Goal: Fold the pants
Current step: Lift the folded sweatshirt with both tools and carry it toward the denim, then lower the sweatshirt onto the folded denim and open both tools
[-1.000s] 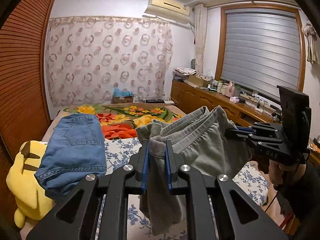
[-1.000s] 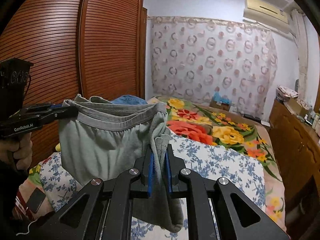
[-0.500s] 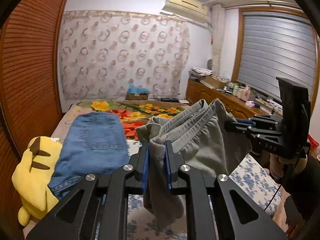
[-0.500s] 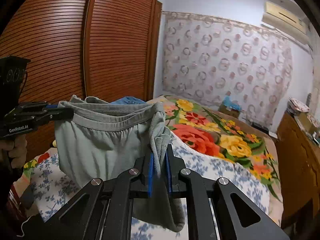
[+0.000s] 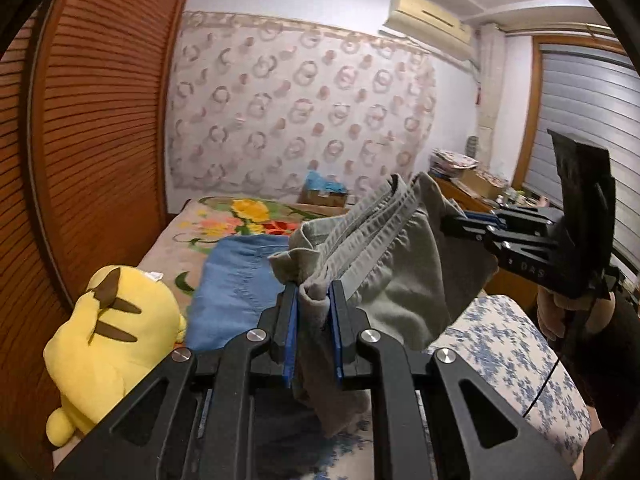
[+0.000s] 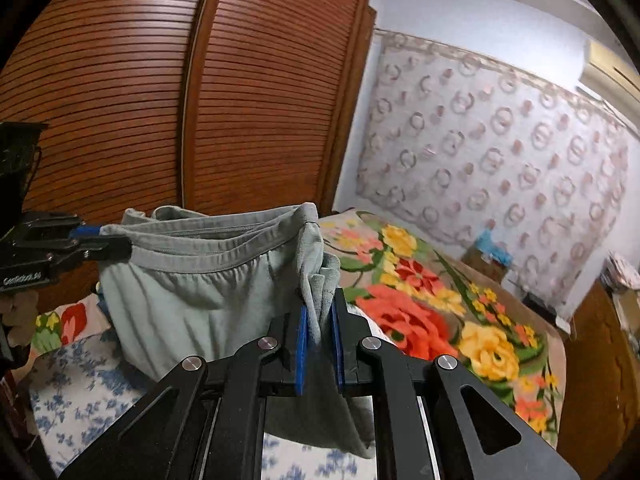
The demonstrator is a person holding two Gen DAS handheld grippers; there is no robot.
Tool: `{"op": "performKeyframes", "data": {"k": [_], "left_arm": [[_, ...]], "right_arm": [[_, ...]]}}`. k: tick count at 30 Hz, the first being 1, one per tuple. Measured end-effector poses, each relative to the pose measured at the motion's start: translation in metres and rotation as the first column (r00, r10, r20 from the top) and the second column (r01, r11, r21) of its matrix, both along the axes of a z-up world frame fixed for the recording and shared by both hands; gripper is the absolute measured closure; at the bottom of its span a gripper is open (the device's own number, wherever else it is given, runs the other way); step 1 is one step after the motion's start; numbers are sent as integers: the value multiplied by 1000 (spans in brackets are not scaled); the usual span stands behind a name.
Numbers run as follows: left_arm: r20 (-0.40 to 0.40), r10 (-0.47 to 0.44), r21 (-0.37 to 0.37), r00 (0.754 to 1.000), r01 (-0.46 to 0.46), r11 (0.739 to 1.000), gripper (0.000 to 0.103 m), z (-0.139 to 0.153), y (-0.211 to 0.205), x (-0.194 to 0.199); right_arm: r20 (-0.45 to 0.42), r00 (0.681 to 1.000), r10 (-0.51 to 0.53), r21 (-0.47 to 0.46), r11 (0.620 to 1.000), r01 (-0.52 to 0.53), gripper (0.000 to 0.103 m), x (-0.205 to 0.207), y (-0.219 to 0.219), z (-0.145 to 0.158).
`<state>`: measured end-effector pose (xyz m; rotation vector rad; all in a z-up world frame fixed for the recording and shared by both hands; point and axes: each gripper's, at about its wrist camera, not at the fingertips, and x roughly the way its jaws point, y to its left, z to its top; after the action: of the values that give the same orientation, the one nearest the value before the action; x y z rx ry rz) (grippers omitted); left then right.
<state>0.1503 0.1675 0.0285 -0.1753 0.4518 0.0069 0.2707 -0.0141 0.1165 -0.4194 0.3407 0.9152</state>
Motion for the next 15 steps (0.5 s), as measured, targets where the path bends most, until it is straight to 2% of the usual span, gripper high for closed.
{"op": "performKeyframes", "data": {"k": [5, 15], "left_arm": [[-17, 42, -11, 999, -42, 999, 88, -11, 15, 5], [-53, 90, -11, 994, -91, 996, 88, -22, 31, 12]], "right_arm": [[15, 999, 34, -34, 999, -34, 92, 28, 33, -10], [36, 996, 80, -65, 995, -78, 92, 53, 61, -22]]}}
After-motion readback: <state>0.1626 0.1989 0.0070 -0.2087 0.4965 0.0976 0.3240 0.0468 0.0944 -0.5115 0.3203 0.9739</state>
